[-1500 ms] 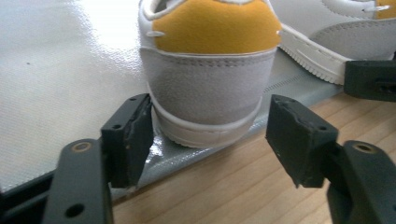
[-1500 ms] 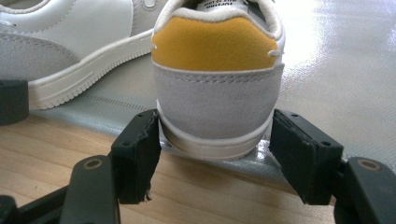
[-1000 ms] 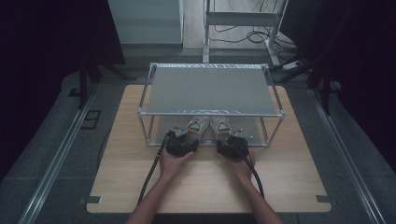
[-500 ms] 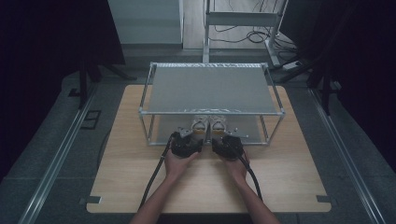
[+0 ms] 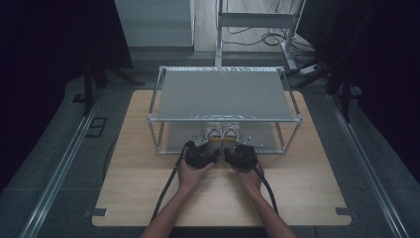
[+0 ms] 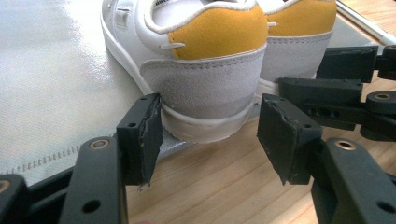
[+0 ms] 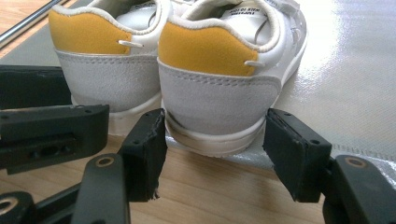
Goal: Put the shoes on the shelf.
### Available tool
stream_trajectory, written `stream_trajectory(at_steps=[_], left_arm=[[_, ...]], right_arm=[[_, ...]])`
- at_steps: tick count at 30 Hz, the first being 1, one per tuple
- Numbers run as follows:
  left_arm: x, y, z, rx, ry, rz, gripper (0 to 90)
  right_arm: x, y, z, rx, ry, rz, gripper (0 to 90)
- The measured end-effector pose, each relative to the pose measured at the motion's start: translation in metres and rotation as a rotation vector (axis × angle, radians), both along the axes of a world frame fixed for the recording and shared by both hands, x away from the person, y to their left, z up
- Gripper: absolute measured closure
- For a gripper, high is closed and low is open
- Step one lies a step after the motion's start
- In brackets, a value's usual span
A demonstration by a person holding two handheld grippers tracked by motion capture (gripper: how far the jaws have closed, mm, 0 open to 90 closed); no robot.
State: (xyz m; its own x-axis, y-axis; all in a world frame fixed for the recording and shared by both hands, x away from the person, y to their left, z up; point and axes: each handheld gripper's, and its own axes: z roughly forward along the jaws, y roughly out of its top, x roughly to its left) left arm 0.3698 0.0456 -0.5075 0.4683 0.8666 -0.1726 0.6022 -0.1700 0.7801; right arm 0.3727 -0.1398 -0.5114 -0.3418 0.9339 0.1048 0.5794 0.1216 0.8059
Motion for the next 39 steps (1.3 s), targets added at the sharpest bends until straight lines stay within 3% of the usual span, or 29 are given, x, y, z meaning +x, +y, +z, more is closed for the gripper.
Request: stream_trajectory(at_steps=[12, 26, 31, 39], left_arm=[[-0.007, 0.011, 0.01, -0.018, -0.025, 0.009, 35.1], [-0.032, 0.034, 0.024, -0.053, -0.033, -0.085, 28.3], [-0.044, 0.044, 0.026, -0.053, -0.033, -0.13, 28.3], [-0.064, 0.058, 0.021, -0.027, -0.032, -0.151, 28.1]], right_arm=[[-0.004, -0.01, 0.007, 0.001, -0.029, 0.007, 37.1], [-0.034, -0.033, 0.021, 0.0, -0.123, 0.122, 37.8], [-0.047, -0.045, 0.023, 0.0, -0.131, 0.163, 38.0], [-0.064, -0.061, 0.022, 0.005, -0.126, 0.193, 37.5]])
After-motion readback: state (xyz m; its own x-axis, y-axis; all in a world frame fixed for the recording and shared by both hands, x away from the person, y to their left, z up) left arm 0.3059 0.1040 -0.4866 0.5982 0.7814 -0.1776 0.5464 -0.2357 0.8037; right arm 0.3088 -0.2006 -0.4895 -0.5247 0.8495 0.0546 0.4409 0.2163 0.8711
